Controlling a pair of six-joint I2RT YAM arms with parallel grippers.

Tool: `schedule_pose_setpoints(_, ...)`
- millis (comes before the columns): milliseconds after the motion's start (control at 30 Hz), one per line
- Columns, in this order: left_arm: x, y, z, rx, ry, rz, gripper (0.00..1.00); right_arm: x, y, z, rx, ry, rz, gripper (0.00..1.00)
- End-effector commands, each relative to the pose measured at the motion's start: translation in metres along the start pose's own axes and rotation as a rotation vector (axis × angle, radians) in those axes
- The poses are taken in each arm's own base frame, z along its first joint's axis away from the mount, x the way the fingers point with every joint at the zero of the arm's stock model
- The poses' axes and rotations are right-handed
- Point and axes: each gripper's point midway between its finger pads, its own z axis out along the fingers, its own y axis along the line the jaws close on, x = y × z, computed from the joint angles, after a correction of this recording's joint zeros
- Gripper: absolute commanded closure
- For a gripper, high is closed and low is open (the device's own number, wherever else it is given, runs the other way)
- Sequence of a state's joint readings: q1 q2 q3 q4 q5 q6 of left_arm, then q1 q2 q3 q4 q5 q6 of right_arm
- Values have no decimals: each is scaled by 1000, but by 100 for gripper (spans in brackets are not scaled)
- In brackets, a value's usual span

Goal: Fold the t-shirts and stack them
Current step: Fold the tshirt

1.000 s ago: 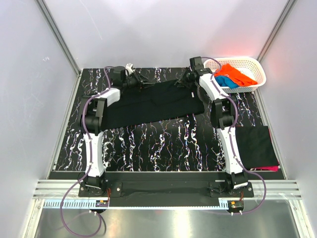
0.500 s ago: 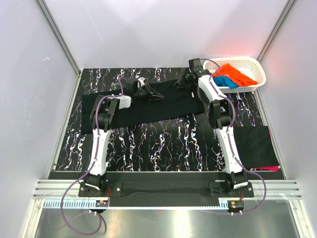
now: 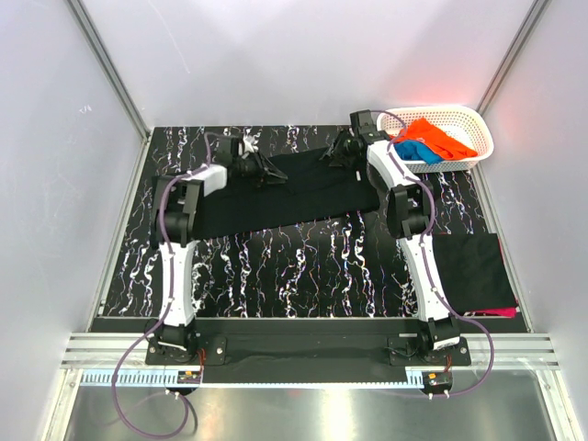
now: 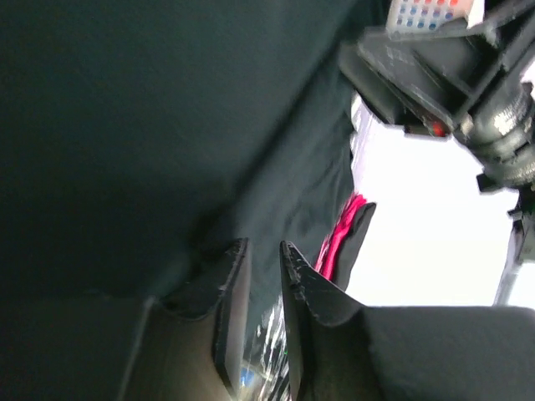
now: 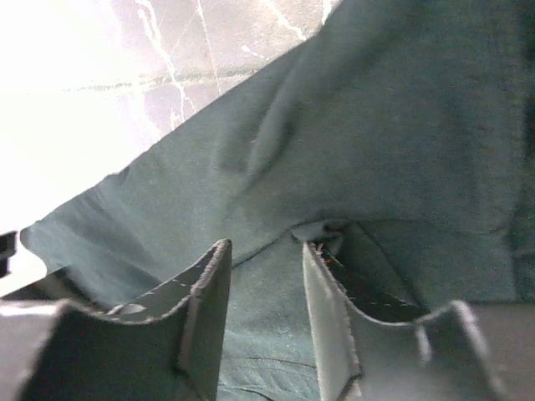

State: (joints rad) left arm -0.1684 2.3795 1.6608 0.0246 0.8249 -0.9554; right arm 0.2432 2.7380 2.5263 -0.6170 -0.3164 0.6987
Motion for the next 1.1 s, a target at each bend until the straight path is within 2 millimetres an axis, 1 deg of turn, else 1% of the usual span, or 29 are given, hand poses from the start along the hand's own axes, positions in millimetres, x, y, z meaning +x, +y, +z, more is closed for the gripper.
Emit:
schedule_pose_setpoints(0, -12, -80, -66, 23, -72, 241, 73, -25, 24, -45, -1, -66, -89, 49)
schedule_pose_setpoints(33, -10, -91, -89, 4, -96, 288, 72, -25, 25, -52, 11, -65, -94, 46)
schedule_pose_setpoints(100, -4, -80, -106, -79, -119, 307, 70, -34, 37, -74, 10, -91, -111, 42)
schedule_pose_setpoints(133, 6, -66, -115, -144, -96, 333, 69, -31, 35, -82, 44, -83, -108, 39)
schedule_pose_setpoints(167, 17, -67, -129, -177, -101, 362, 69, -39, 46, -99, 38, -110, -127, 38)
schedule_pose_setpoints(200, 19, -54, -136, -245, -119, 375, 69, -40, 47, -108, 53, -115, -130, 38)
schedule_pose_setpoints(233, 28, -40, -144, -303, -103, 393, 68, -38, 44, -118, 88, -115, -129, 37)
schedule_pose_setpoints(267, 38, -23, -155, -382, -115, 392, 68, -37, 48, -136, 101, -117, -137, 37)
schedule_pose_setpoints(333, 54, 4, -169, -491, -88, 389, 69, -36, 51, -154, 120, -120, -148, 36)
schedule_pose_setpoints(367, 66, 23, -174, -546, -66, 370, 68, -34, 55, -170, 124, -121, -160, 35)
schedule_pose_setpoints(400, 66, 35, -182, -610, -77, 385, 68, -27, 54, -180, 137, -100, -162, 34)
schedule_pose_setpoints(433, 75, 50, -186, -658, -56, 372, 67, -15, 47, -182, 150, -59, -169, 33)
schedule_pose_setpoints(467, 72, 62, -193, -721, -69, 375, 67, -10, 59, -200, 128, -62, -188, 32)
schedule_pose_setpoints(500, 72, 70, -195, -753, -64, 380, 66, -1, 58, -207, 129, -42, -198, 31)
schedule_pose_setpoints(533, 73, 77, -197, -781, -58, 377, 66, 16, 47, -205, 144, 13, -211, 30)
schedule_pose_setpoints(567, 71, 85, -199, -816, -61, 378, 66, 22, 57, -225, 123, 3, -233, 28)
schedule_pose_setpoints(600, 69, 89, -198, -831, -60, 379, 66, 32, 57, -230, 127, 18, -249, 27)
schedule_pose_setpoints(633, 69, 99, -196, -856, -43, 370, 66, 50, 43, -228, 152, 67, -253, 27)
schedule_pose_setpoints(667, 63, 99, -196, -869, -52, 376, 66, 55, 51, -246, 130, 49, -271, 26)
schedule_pose_setpoints(700, 59, 102, -197, -893, -62, 373, 66, 64, 57, -249, 108, 47, -294, 26)
schedule_pose_setpoints(733, 54, 104, -196, -904, -69, 374, 66, 83, 41, -245, 130, 93, -291, 26)
schedule_pose_setpoints(767, 49, 105, -196, -916, -82, 377, 66, 88, 50, -262, 98, 66, -309, 25)
schedule_pose_setpoints(800, 44, 106, -195, -926, -94, 371, 66, 105, 39, -256, 103, 98, -308, 25)
schedule_pose_setpoints(833, 42, 104, -195, -930, -105, 369, 66, 111, 38, -261, 96, 97, -307, 25)
schedule_pose_setpoints(867, 40, 104, -195, -930, -113, 366, 66, 115, 41, -272, 75, 81, -314, 25)
schedule_pose_setpoints(900, 39, 103, -195, -926, -125, 357, 66, 118, 39, -274, 68, 77, -310, 25)
schedule_pose_setpoints(933, 38, 100, -194, -921, -134, 357, 67, 130, 28, -271, 79, 108, -305, 24)
schedule_pose_setpoints(1000, 38, 95, -194, -909, -148, 355, 66, 134, 24, -278, 78, 98, -315, 24)
schedule_pose_setpoints(1067, 38, 97, -194, -912, -142, 352, 66, 140, 17, -280, 85, 109, -326, 23)
